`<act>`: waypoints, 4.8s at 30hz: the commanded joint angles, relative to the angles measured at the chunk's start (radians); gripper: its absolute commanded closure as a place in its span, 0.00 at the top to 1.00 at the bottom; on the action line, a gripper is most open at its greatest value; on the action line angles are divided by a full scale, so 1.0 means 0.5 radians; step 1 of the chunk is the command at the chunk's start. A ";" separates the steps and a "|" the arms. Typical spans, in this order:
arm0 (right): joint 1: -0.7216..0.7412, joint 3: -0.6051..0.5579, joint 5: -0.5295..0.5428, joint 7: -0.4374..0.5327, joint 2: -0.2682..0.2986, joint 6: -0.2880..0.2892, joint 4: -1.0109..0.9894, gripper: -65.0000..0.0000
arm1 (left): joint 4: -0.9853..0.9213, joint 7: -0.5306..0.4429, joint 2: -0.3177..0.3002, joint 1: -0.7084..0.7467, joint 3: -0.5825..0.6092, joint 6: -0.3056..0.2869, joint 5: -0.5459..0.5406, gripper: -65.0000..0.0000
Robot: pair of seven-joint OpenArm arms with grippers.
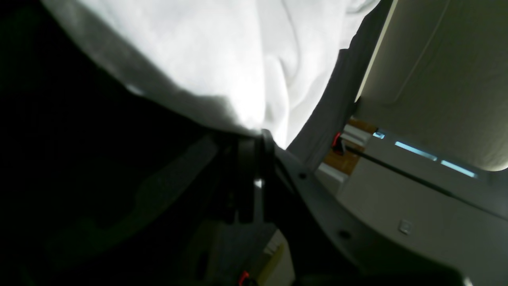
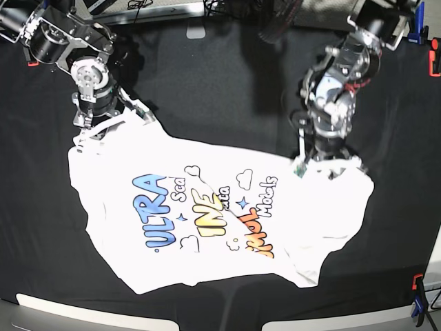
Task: Layout the t-shirt on the table in an organized manner, then fold the t-shirt properly
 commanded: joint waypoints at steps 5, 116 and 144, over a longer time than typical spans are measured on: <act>0.026 0.021 -0.046 -0.014 0.032 -0.021 0.031 0.00 | -0.190 -0.055 -0.004 -0.348 -0.011 -0.107 -0.165 0.31; 0.026 0.021 0.015 -0.008 0.021 -0.021 0.031 0.00 | -0.877 0.150 -0.201 -1.556 -0.013 -1.032 -1.421 0.29; 0.025 0.021 0.014 -0.068 -0.138 -0.015 0.031 0.00 | -2.203 -0.604 -0.012 -1.769 -0.013 -1.388 -1.883 0.29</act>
